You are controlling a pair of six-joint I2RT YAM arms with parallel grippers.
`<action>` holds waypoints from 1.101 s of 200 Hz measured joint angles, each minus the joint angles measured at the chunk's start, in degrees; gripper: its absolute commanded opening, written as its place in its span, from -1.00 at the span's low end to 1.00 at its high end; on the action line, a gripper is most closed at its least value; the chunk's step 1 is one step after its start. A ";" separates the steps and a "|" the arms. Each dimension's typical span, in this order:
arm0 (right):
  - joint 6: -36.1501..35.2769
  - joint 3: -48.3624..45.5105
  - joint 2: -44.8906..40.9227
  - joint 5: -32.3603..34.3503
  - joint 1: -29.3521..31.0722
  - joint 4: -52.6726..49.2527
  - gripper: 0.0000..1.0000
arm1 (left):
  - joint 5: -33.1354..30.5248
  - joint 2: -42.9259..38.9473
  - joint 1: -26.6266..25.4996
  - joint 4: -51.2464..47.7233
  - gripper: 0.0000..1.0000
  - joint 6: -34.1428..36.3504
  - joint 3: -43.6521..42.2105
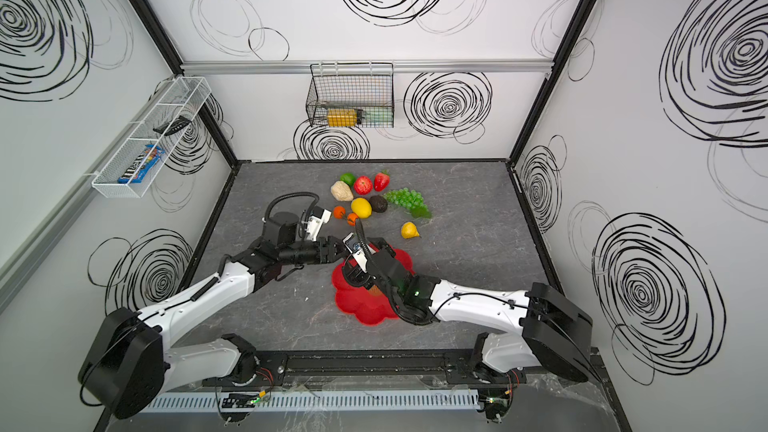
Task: Place and organize the fake fruits in the fruit bowl
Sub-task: 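Lift the mangosteen with the right gripper and carry it over the red bowl, then lower the mangosteen into the bowl with the right gripper while the left gripper approaches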
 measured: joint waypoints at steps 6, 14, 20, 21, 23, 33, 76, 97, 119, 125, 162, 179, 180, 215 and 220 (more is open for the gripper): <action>0.85 0.00 -1.22 -0.55 -0.37 -1.11 0.83 | -1.38 -0.98 -0.39 1.79 -0.14 -0.55 -1.49; 1.79 0.00 -2.99 -1.62 -0.81 -2.49 0.82 | -3.28 -2.27 -0.98 4.24 -0.16 -1.01 -3.43; 2.75 -0.02 -4.70 -2.86 -1.38 -3.58 0.81 | -4.79 -3.28 -1.53 6.49 -0.17 -1.22 -5.07; 3.08 -0.04 -5.14 -3.23 -1.55 -3.82 0.81 | -4.98 -3.37 -1.60 6.75 -0.17 -1.25 -5.22; 3.41 -0.04 -5.66 -3.63 -1.75 -4.17 0.80 | -5.53 -3.67 -1.88 7.52 -0.17 -1.22 -5.79; 5.14 -0.20 -8.79 -6.25 -3.21 -5.66 0.80 | -8.37 -4.66 -3.08 10.84 -0.16 -1.14 -8.00; 14.82 -0.17 -18.40 -18.08 -11.52 -11.82 0.70 | -19.50 -5.20 -10.78 27.23 -0.15 3.87 -17.42; 20.63 2.45 -17.11 -23.08 -15.32 -16.57 0.61 | -22.99 -5.16 -13.53 34.84 -0.15 8.55 -21.03; 25.16 6.32 -13.90 -27.41 -16.09 -21.46 0.53 | -25.79 -5.18 -16.39 42.56 -0.14 14.29 -23.52; 26.29 7.19 -13.20 -28.76 -16.09 -22.36 0.50 | -26.40 -5.18 -17.05 44.26 -0.14 15.65 -24.00; 32.74 8.85 -11.67 -34.84 -16.00 -23.89 0.38 | -29.20 -5.03 -20.85 52.50 -0.12 22.21 -26.45; 34.56 9.16 -11.10 -36.22 -15.89 -24.09 0.28 | -30.29 -4.59 -22.43 54.07 -0.12 24.55 -26.97; 34.73 9.20 -11.02 -36.30 -15.87 -24.09 0.27 | -30.36 -4.55 -22.58 54.16 -0.12 24.70 -26.97; 36.50 10.32 -8.74 -37.20 -14.34 -24.70 0.05 | -31.50 -3.82 -24.48 55.56 -0.12 27.71 -27.06; 36.48 10.49 -8.44 -37.20 -14.01 -24.76 0.02 | -31.63 -3.63 -24.52 55.69 -0.12 27.96 -27.06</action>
